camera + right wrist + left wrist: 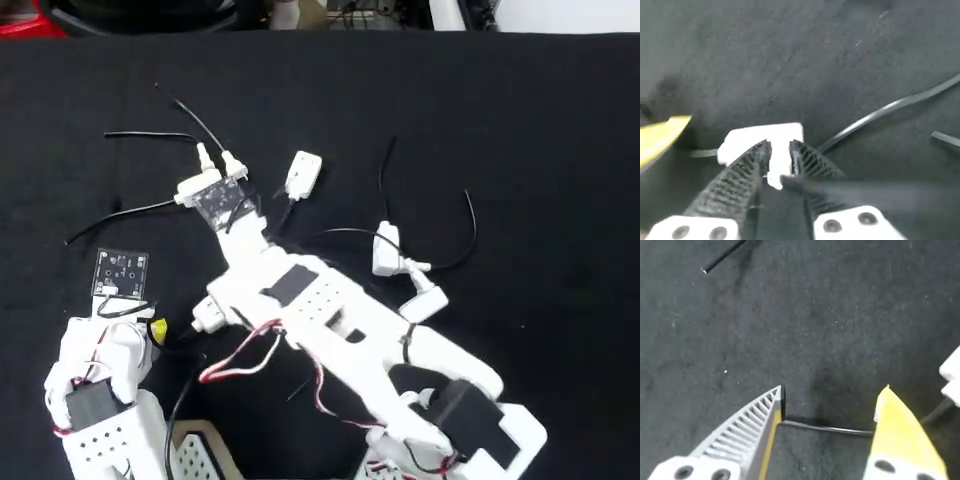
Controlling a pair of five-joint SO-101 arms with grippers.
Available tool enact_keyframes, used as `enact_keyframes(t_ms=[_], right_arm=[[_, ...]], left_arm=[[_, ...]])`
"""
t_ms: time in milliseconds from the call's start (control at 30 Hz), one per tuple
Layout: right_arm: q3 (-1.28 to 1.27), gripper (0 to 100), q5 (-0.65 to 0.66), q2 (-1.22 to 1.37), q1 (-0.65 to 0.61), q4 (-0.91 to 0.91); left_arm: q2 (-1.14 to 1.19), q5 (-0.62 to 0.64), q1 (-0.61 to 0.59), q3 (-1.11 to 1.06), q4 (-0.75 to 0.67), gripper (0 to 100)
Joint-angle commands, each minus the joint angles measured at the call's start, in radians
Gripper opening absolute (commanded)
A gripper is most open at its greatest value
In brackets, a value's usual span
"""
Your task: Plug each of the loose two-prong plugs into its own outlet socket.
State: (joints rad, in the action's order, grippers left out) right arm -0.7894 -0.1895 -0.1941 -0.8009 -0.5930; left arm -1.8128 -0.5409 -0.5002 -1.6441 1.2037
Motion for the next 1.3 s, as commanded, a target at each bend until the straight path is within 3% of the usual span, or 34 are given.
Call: enact_keyframes(t_ms=[0, 333, 533, 633, 833, 1100, 1267], right_arm=[[0.005, 1.1, 0.009, 0.021, 0.012, 0.040], [-0.048, 1.1, 0.008, 0.033, 0.003, 0.038], [-0.099, 1.1, 0.011, 0.035, -0.091, 0.037], [-0.074, 1.1, 0.015, 0.025, -0.074, -0.052], [0.030, 1.1, 0.041, 0.024, 0.048, -0.393], [0.016, 1.1, 0.216, 0.024, 0.336, -0.446], [0.018, 1.2, 0.434, 0.027, 0.594, -0.443]], left_arm=[[-0.008, -0.006, -0.007, 0.005, 0.006, 29], [-0.008, -0.006, -0.007, 0.005, 0.006, 29], [-0.008, -0.006, -0.007, 0.004, 0.006, 29], [-0.008, -0.006, -0.007, 0.004, 0.006, 29], [-0.008, -0.006, -0.007, 0.004, 0.006, 29], [-0.008, -0.006, -0.007, 0.004, 0.006, 29], [-0.008, -0.006, -0.007, 0.004, 0.006, 29]])
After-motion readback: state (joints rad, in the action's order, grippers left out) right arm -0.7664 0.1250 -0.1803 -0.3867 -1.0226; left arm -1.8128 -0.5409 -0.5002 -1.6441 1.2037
